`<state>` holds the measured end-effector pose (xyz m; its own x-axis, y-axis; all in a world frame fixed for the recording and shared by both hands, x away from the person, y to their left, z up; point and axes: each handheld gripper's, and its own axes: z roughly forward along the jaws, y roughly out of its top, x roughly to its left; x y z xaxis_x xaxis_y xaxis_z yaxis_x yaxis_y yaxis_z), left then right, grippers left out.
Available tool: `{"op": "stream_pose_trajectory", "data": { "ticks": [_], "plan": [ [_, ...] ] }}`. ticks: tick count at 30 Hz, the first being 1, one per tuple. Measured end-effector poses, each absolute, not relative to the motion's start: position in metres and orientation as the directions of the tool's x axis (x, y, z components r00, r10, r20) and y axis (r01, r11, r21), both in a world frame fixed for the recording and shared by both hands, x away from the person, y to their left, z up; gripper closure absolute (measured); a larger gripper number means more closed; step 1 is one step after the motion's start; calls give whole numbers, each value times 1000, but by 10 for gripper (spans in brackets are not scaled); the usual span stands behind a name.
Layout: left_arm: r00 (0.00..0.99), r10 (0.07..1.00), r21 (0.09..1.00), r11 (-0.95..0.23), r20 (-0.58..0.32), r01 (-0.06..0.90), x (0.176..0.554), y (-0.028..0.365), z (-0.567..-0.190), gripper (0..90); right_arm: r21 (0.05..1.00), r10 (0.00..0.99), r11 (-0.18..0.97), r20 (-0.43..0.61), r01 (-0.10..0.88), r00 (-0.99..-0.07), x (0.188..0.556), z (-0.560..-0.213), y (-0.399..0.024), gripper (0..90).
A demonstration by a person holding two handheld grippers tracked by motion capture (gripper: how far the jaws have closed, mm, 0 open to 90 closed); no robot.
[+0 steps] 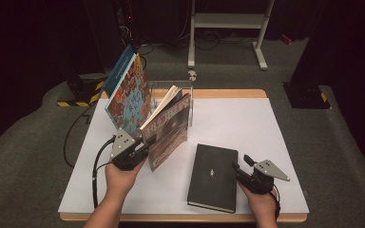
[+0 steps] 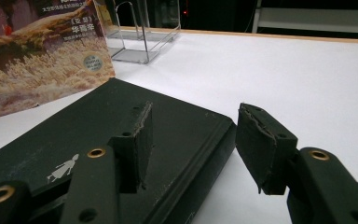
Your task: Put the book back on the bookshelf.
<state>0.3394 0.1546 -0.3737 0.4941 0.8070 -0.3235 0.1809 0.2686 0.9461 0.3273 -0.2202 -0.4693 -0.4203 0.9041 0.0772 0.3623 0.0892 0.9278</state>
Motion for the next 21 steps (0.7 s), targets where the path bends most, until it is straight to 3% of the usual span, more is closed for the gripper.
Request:
{"op": "stream_pose_trajectory", "data": {
  "ticks": [21],
  "plan": [
    [491,823,958,249,-285,139,363,141,-356,712,927,904,85,83,366,-420,328,-470,-220,452]
  ]
}}
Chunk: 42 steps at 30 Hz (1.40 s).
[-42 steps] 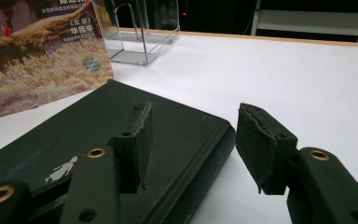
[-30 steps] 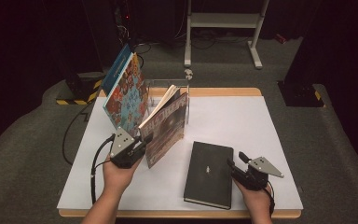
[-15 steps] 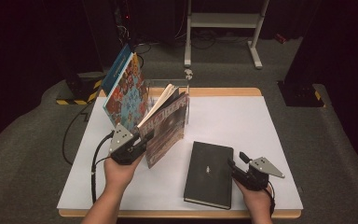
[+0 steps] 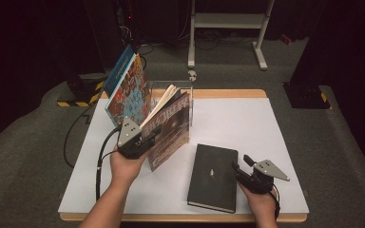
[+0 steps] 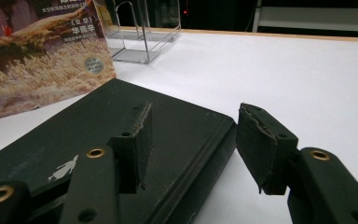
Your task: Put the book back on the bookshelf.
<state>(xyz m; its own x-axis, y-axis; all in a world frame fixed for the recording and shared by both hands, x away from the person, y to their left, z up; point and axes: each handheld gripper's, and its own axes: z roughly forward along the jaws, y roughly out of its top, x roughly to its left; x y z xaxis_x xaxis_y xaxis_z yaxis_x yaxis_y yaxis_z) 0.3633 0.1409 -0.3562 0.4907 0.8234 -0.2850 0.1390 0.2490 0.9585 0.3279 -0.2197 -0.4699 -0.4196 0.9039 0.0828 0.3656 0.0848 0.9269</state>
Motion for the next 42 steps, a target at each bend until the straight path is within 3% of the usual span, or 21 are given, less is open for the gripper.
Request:
{"op": "stream_pose_trajectory", "data": {
  "ticks": [17,33,42],
  "plan": [
    [498,814,954,264,-300,144,366,141,-354,828,927,910,71,92,369,-404,328,-471,-221,424],
    [492,816,953,262,-302,151,370,139,-347,839,927,909,68,95,369,-406,329,-471,-221,419],
    [451,834,947,305,-318,104,372,155,-333,839,928,909,60,101,367,-404,328,-471,-222,421]
  ]
}}
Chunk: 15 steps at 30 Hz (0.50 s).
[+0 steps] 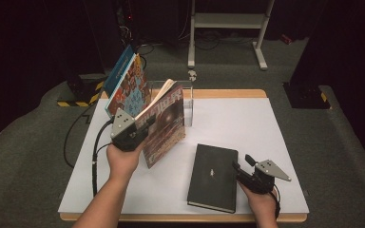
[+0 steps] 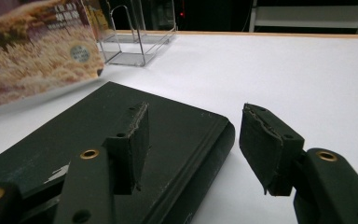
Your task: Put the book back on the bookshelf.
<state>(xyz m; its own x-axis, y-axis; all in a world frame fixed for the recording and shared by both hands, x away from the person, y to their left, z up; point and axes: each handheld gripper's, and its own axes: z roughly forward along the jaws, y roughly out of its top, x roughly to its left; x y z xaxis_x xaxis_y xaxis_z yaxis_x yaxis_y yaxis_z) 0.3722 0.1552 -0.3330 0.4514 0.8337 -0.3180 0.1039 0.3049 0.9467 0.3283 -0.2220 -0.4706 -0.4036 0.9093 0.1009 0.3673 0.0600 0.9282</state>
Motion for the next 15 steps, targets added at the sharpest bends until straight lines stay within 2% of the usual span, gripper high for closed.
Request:
{"op": "stream_pose_trajectory", "data": {
  "ticks": [15],
  "plan": [
    [335,894,951,306,-299,31,383,184,-319,838,928,899,87,84,363,-430,328,-469,-219,422]
  ]
}}
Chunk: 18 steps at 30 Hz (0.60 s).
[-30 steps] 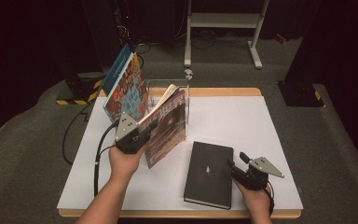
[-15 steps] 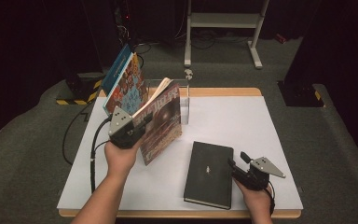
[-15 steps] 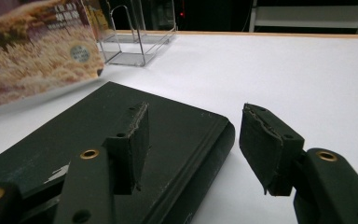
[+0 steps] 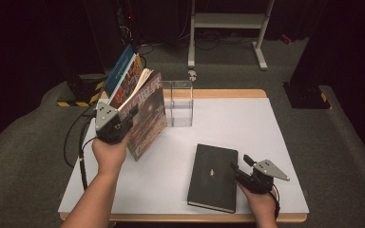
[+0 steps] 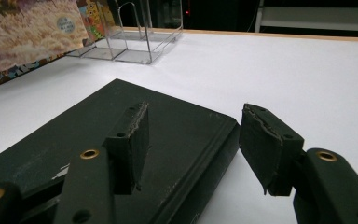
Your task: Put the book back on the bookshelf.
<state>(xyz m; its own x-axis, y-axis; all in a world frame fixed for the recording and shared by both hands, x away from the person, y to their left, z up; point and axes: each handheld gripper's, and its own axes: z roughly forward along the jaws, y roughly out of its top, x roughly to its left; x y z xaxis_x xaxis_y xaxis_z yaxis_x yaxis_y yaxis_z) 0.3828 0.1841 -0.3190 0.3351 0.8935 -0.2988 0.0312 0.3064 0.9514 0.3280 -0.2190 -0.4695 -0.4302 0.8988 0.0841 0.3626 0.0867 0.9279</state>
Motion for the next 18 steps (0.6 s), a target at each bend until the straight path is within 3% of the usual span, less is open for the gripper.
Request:
{"op": "stream_pose_trajectory", "data": {
  "ticks": [18],
  "plan": [
    [278,916,952,306,-290,-15,405,170,-317,838,929,889,88,89,359,-449,328,-468,-220,440]
  ]
}}
